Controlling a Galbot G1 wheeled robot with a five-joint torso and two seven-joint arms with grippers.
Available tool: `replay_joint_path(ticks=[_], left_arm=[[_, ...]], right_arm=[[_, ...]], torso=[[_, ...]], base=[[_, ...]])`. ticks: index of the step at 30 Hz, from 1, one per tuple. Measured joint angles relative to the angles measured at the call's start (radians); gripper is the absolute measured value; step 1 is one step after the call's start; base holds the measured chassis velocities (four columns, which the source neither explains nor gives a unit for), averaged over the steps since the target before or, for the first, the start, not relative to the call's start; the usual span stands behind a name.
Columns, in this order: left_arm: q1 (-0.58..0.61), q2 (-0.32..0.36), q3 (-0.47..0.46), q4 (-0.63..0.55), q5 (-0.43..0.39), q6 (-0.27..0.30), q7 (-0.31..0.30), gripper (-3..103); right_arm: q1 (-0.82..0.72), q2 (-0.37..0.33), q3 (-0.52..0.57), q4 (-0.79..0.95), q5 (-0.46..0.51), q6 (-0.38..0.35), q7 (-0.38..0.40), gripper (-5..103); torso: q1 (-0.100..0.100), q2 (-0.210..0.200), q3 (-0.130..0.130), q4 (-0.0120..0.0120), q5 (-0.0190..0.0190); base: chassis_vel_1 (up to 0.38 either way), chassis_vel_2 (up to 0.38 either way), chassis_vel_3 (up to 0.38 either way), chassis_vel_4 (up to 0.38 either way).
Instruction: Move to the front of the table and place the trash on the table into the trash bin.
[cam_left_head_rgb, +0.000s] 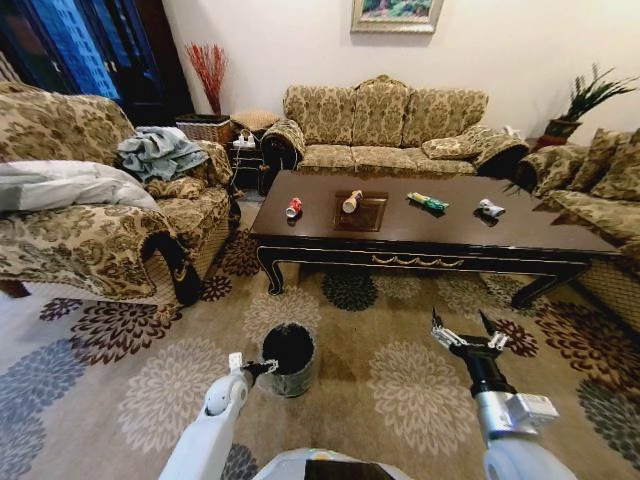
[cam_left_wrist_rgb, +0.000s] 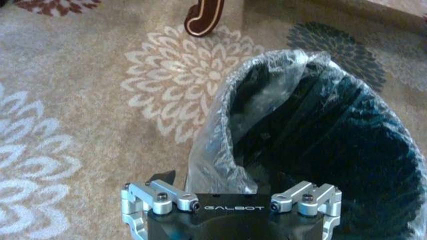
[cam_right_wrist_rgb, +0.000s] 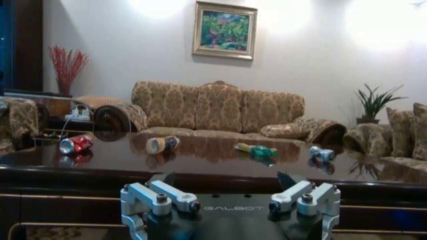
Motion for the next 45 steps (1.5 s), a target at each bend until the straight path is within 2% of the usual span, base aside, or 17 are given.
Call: replay_joint_path(ticks=[5, 6, 8, 9, 12, 15, 17, 21, 31, 33, 35, 38, 40, 41, 45], left_arm=[[-0.018, 0.001, 0.01, 0.004, -0.012, 0.017, -0.008, 100], [-0.024, 0.002, 0.017, 0.009, -0.012, 0.024, -0.009, 103], [-0.028, 0.001, 0.022, 0.015, -0.011, 0.027, -0.009, 101], [-0.032, 0.0, 0.025, 0.022, -0.008, 0.029, -0.01, 93], [-0.035, 0.0, 0.03, 0.032, 0.001, 0.03, -0.01, 89], [-0.043, 0.0, 0.032, 0.057, 0.012, 0.03, -0.008, 77], [-0.045, 0.0, 0.033, 0.061, 0.013, 0.028, -0.006, 77], [-0.05, -0.002, 0.035, 0.075, 0.028, 0.023, -0.001, 61], [-0.037, 0.003, 0.036, 0.074, 0.059, 0.008, 0.012, 41], [-0.028, 0.004, 0.036, 0.064, 0.061, 0.004, 0.012, 34], [-0.023, 0.005, 0.036, 0.057, 0.061, 0.002, 0.012, 34], [-0.004, 0.008, 0.03, 0.016, 0.058, -0.012, 0.002, 23], [0.001, 0.011, 0.02, -0.016, 0.056, -0.018, 0.002, 19], [0.006, 0.017, 0.01, -0.047, 0.054, -0.018, 0.001, 15], [0.018, 0.035, -0.013, -0.123, 0.051, -0.013, 0.003, 3]], right_arm=[[-0.001, 0.004, 0.004, 0.003, 0.0, 0.0, 0.01, 100], [-0.002, 0.007, 0.004, 0.005, -0.001, 0.0, 0.012, 100], [-0.003, 0.009, 0.004, 0.008, -0.001, 0.001, 0.012, 100], [-0.003, 0.01, 0.004, 0.01, -0.001, 0.002, 0.014, 100], [-0.004, 0.011, 0.008, 0.015, -0.001, 0.003, 0.016, 100], [-0.011, 0.014, 0.016, 0.024, 0.001, 0.017, 0.016, 100], [-0.014, 0.016, 0.018, 0.025, 0.001, 0.024, 0.016, 100], [-0.023, 0.02, 0.025, 0.036, 0.002, 0.044, 0.016, 100], [-0.025, 0.029, 0.026, 0.051, -0.001, 0.061, 0.023, 100], [-0.025, 0.031, 0.026, 0.054, -0.002, 0.064, 0.028, 100], [-0.025, 0.032, 0.026, 0.055, -0.002, 0.064, 0.031, 100], [-0.025, 0.035, 0.026, 0.055, -0.004, 0.064, 0.037, 100], [-0.024, 0.037, 0.024, 0.055, -0.008, 0.064, 0.038, 100], [-0.022, 0.038, 0.02, 0.055, -0.012, 0.064, 0.038, 100], [-0.015, 0.042, 0.011, 0.051, -0.021, 0.064, 0.038, 100]], torso=[[0.0, 0.0, 0.0, 0.0, 0.0001], [0.0, 0.0, 0.0, 0.0, 0.0001], [0.0, 0.0, 0.0, 0.0, 0.0], [0.0, 0.0, 0.0, 0.0, 0.0], [0.0, 0.0, 0.0, 0.0, 0.0], [0.0, 0.0, 0.0, -0.0002, 0.0001], [0.0, 0.0, 0.0, 0.0, 0.0003], [0.0, 0.0, 0.0, -0.0001, 0.0009], [0.0, 0.0, 0.0, 0.0004, 0.0005], [0.0, 0.0, 0.0, 0.0002, -0.0003], [0.0, 0.0, 0.0, 0.0001, -0.0006], [0.0, -0.001, 0.0, -0.0002, -0.0023], [0.0, -0.001, 0.0, -0.0004, -0.0019], [0.0, 0.0, 0.0, -0.0005, -0.0002], [0.0, -0.001, 0.0, -0.0004, -0.0005]], base=[[0.0, 0.0, 0.0, 0.0], [0.0, 0.0, 0.0, 0.0], [0.0, 0.0, 0.0, 0.0], [0.0, 0.0, 0.0, 0.0], [0.0, 0.0, 0.0, 0.0], [0.0, 0.0, 0.0, 0.0], [0.0, 0.0, 0.0, 0.0], [0.0, 0.0, 0.0, 0.0], [0.0, 0.0, 0.0, 0.0], [0.0, 0.0, 0.0, 0.0], [0.0, 0.0, 0.0, 0.0], [0.0, 0.0, 0.0, 0.0], [0.0, 0.0, 0.0, 0.0], [0.0, 0.0, 0.0, 0.0], [0.0, 0.0, 0.0, 0.0]])
